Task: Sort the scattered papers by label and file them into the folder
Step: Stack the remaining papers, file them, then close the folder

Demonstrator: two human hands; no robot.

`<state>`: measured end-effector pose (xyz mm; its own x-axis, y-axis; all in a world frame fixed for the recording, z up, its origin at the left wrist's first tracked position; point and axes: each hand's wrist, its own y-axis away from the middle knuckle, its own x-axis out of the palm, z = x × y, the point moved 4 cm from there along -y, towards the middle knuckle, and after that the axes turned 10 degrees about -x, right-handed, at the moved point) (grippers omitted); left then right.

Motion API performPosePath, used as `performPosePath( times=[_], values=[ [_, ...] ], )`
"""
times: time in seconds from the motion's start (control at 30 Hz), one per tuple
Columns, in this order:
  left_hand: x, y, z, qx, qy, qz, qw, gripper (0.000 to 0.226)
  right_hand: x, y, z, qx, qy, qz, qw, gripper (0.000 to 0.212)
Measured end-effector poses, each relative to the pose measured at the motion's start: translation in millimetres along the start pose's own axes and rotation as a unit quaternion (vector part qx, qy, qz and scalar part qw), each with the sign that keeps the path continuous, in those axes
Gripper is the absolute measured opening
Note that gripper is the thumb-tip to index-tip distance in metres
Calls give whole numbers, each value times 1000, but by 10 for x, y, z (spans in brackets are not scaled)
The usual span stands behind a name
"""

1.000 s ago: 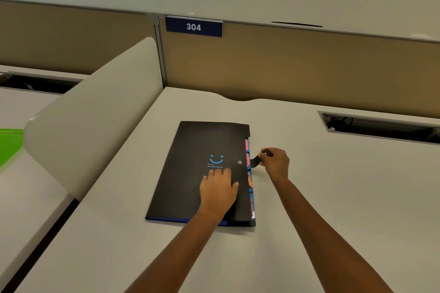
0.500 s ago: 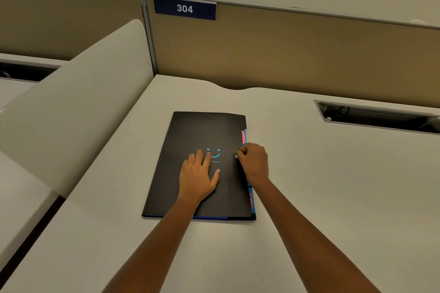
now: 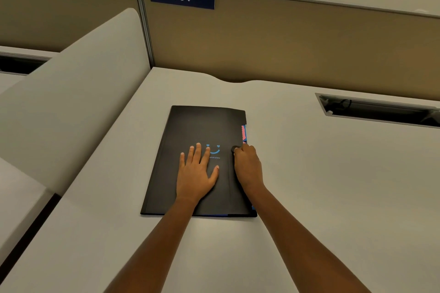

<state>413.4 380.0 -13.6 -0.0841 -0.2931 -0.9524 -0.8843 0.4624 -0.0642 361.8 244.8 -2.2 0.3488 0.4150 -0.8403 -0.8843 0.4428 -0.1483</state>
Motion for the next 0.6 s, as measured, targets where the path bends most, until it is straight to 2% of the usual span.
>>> performPosePath(
  times=[0.17,0.3,0.6],
  values=[
    [11,-2,12,2,9,-16,1000,81,32,-1,16,-15,33,12,999,31],
    [11,3,9,-1,4,-7,1000,84,47,9,17,-10,73,38,997,39],
    [9,2,9,-3,2,-5,1000,86,12,-8,103,-68,181,73,978,48]
  ],
)
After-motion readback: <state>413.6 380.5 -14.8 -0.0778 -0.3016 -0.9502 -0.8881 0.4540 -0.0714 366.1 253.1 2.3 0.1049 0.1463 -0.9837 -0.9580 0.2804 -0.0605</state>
